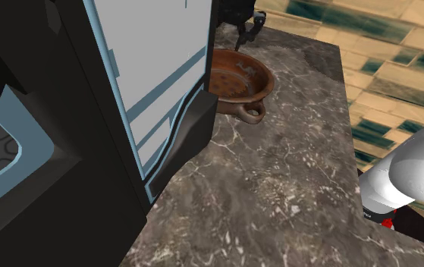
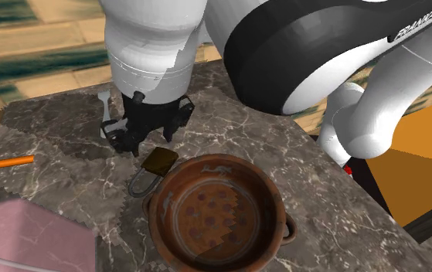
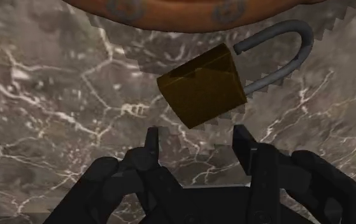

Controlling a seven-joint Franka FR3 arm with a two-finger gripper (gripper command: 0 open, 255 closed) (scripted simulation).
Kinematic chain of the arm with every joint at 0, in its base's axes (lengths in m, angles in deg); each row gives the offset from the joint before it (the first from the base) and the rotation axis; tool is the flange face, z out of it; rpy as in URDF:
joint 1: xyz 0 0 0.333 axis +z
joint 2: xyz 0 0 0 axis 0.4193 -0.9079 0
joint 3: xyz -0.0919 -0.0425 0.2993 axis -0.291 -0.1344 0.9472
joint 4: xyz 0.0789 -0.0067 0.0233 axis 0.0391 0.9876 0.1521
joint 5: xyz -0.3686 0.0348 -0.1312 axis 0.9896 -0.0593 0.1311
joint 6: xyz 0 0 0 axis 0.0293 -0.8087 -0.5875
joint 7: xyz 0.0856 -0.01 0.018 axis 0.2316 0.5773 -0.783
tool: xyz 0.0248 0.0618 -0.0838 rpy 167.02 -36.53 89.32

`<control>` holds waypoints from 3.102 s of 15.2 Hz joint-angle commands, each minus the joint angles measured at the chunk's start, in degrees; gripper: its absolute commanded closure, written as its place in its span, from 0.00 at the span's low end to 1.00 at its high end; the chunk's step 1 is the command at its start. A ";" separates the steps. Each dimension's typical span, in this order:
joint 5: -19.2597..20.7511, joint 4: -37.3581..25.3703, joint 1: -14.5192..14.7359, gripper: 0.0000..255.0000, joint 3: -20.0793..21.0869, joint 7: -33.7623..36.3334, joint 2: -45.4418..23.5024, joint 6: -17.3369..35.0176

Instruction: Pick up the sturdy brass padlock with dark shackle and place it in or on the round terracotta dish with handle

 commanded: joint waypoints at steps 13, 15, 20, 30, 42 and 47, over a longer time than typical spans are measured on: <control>-13.11 -15.67 -3.65 0.00 3.66 44.88 -13.50 -17.31; -13.11 -15.68 -3.63 0.00 3.64 44.88 -13.50 -17.31; -13.08 -15.76 -3.59 1.00 3.61 44.89 -13.56 -17.35; -13.05 -16.55 -3.58 1.00 3.60 44.96 -13.60 -18.10; -11.59 -28.60 -3.12 1.00 4.08 46.59 -16.27 -27.86; -10.47 -34.72 -2.55 1.00 4.51 47.64 -18.30 -32.26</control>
